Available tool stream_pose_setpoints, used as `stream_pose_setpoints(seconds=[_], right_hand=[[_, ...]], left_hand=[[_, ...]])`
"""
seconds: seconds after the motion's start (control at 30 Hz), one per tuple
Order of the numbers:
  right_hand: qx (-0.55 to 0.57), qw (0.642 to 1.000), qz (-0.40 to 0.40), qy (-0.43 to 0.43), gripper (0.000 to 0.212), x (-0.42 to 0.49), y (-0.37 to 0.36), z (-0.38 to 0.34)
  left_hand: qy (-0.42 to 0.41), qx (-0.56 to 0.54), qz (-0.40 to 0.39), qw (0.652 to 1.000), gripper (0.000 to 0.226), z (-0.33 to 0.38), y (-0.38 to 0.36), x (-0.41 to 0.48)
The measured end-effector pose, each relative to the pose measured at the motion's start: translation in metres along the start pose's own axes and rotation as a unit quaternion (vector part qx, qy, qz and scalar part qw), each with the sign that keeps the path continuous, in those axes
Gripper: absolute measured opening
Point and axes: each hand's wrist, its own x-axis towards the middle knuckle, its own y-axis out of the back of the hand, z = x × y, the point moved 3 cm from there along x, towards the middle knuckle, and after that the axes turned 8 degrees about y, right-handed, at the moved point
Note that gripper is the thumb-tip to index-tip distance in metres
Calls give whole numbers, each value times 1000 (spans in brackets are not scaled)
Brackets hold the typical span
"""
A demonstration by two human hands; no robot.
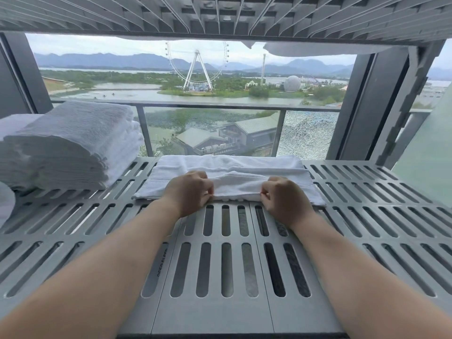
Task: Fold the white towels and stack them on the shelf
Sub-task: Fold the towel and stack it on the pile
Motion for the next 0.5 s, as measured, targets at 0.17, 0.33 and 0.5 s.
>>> stream_pose_setpoints(seconds=[0.17,0.33,0.5], right_hand=[[-3,999,-41,-1,22,-2,0,3],[-14,997,-77,1,24,0,2,-4],[-49,988,-146,-6,28,6,-2,-7]], left_hand=[[-2,14,8,1000,18,4,-1,-4],[-21,106,-31,994,21,13,1,0],[4,167,-73,983,24,23,3,10]])
